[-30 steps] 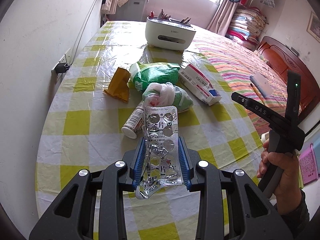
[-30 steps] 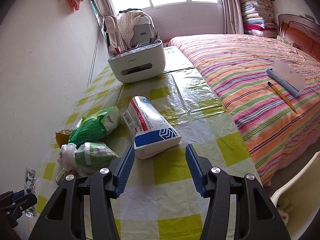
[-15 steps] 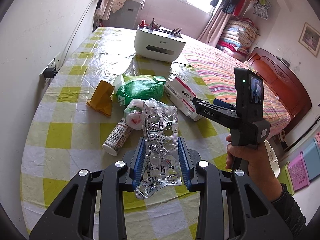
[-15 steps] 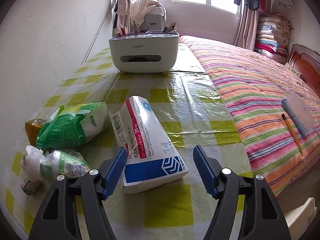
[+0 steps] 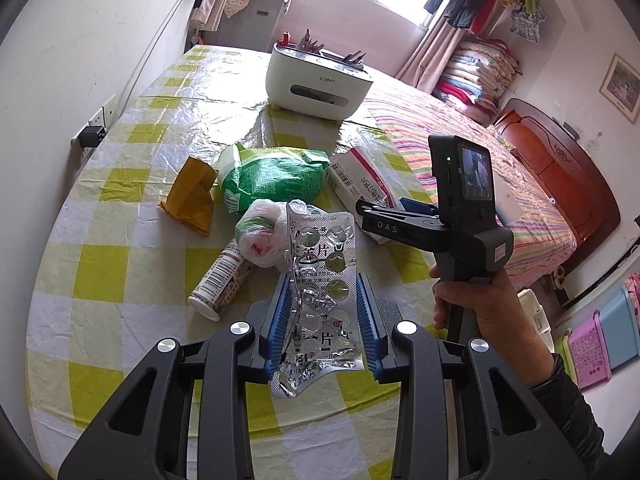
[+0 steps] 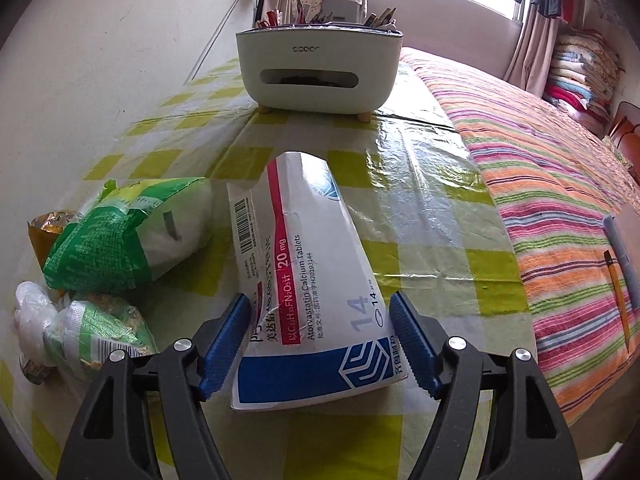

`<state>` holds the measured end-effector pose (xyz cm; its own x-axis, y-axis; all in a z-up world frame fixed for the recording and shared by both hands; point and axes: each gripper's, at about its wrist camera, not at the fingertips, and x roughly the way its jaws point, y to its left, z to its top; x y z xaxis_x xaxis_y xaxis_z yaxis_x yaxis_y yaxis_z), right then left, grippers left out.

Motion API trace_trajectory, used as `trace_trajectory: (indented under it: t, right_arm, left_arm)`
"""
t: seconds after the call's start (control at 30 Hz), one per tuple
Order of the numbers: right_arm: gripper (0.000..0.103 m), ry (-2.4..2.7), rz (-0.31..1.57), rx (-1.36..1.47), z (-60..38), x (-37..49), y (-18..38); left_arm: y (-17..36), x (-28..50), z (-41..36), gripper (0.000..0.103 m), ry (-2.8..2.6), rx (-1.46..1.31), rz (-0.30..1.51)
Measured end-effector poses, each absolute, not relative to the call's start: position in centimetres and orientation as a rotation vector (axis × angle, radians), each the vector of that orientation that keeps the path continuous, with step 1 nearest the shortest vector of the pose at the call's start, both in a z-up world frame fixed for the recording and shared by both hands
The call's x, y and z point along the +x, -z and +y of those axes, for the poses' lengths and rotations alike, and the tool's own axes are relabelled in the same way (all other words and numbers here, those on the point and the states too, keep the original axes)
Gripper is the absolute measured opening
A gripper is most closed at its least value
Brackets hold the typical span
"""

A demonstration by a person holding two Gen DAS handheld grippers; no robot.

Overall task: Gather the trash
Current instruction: 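Grasp the white-and-blue medicine box with the right gripper while the left holds the blister pack, then carry the medicine box into the basket with the right gripper while the left carries the blister pack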

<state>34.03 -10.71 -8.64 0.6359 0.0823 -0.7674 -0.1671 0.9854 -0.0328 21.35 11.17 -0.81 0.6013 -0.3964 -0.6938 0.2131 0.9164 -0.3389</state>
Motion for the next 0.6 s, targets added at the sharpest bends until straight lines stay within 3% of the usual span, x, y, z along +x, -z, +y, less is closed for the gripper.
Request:
trace_trajectory:
  t: [0.6]
  right_arm:
    - [0.065,-0.143,0.876,0.076,-15.6,27.4,6.5]
  left_arm:
    - [-0.8,19.2,7.0,0.032,0.424,-0.199,0.838]
